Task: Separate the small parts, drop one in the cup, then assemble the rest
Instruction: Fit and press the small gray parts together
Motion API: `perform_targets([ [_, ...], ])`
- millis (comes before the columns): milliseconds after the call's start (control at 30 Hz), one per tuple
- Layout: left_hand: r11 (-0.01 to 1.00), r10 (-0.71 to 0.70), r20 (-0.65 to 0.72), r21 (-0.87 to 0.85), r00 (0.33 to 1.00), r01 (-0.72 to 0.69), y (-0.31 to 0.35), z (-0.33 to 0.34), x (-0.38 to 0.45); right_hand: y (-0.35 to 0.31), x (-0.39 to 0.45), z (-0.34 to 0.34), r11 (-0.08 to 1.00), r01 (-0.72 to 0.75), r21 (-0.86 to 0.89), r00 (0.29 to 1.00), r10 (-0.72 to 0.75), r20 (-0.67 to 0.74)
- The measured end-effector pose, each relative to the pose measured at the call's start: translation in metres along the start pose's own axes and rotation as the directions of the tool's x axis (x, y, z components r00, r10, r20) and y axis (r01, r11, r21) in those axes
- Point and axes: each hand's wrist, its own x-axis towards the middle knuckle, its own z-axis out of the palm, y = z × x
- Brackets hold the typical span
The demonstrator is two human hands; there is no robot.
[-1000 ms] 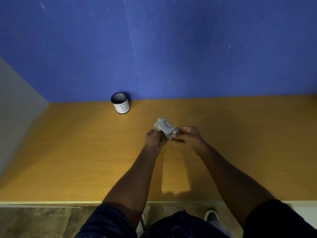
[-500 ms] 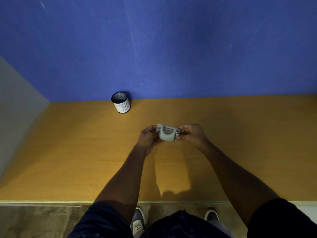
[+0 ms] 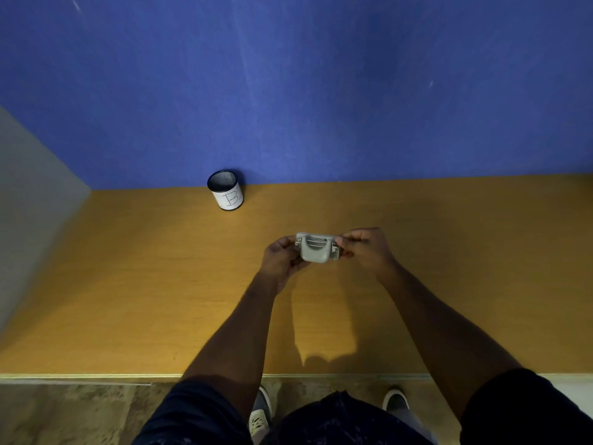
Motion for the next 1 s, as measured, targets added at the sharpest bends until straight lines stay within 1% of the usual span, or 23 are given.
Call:
perform_targets([
  [100, 0.998, -0.001, -0.046, 0.06, 0.999, 0.004, -0.002, 0.0, -0.001, 0.003, 0.003, 0.0, 0.983, -0.158, 0.092, 0.987, 0.158, 0.006],
  [167, 0.992, 0.009, -0.127, 0.124, 0.992, 0.007, -0.003, 0.0, -0.002, 0.007, 0.001, -0.001, 0.953, -0.246, 0.177, 0.969, 0.243, 0.039],
  [233, 0.989, 0.002, -0.212, 0.142, 0.977, 0.028, -0.005, 0.001, -0.004, 0.012, -0.005, -0.003, 0.91, -0.315, 0.271, 0.949, 0.295, 0.113],
  [300, 0.99, -0.017, -0.268, 0.134, 0.963, 0.054, -0.007, 0.003, -0.006, 0.017, -0.013, -0.004, 0.887, -0.345, 0.308, 0.935, 0.297, 0.192],
  [367, 0.988, -0.034, -0.28, 0.132, 0.959, 0.074, -0.011, 0.005, -0.008, 0.021, -0.018, -0.003, 0.898, -0.348, 0.271, 0.932, 0.299, 0.205],
  [500, 0.983, -0.053, -0.283, 0.153, 0.958, 0.1, -0.019, 0.008, -0.011, 0.023, -0.021, -0.003, 0.926, -0.337, 0.167, 0.935, 0.309, 0.175],
  [633, 0.965, -0.034, -0.301, 0.238, 0.953, 0.109, -0.024, 0.014, -0.014, 0.025, -0.021, -0.002, 0.94, -0.335, 0.059, 0.939, 0.328, 0.107],
  [767, 0.948, -0.045, -0.319, 0.286, 0.947, 0.142, -0.031, 0.013, -0.015, 0.032, -0.024, -0.001, 0.948, -0.316, -0.023, 0.947, 0.317, 0.053],
  [900, 0.915, -0.042, -0.357, 0.361, 0.933, 0.179, -0.045, 0.007, -0.018, 0.044, -0.028, 0.0, 0.945, -0.297, -0.139, 0.953, 0.302, 0.018],
  [1000, 0.905, -0.064, -0.391, 0.364, 0.918, 0.219, -0.054, 0.004, -0.022, 0.051, -0.032, 0.003, 0.926, -0.287, -0.247, 0.954, 0.3, 0.016],
])
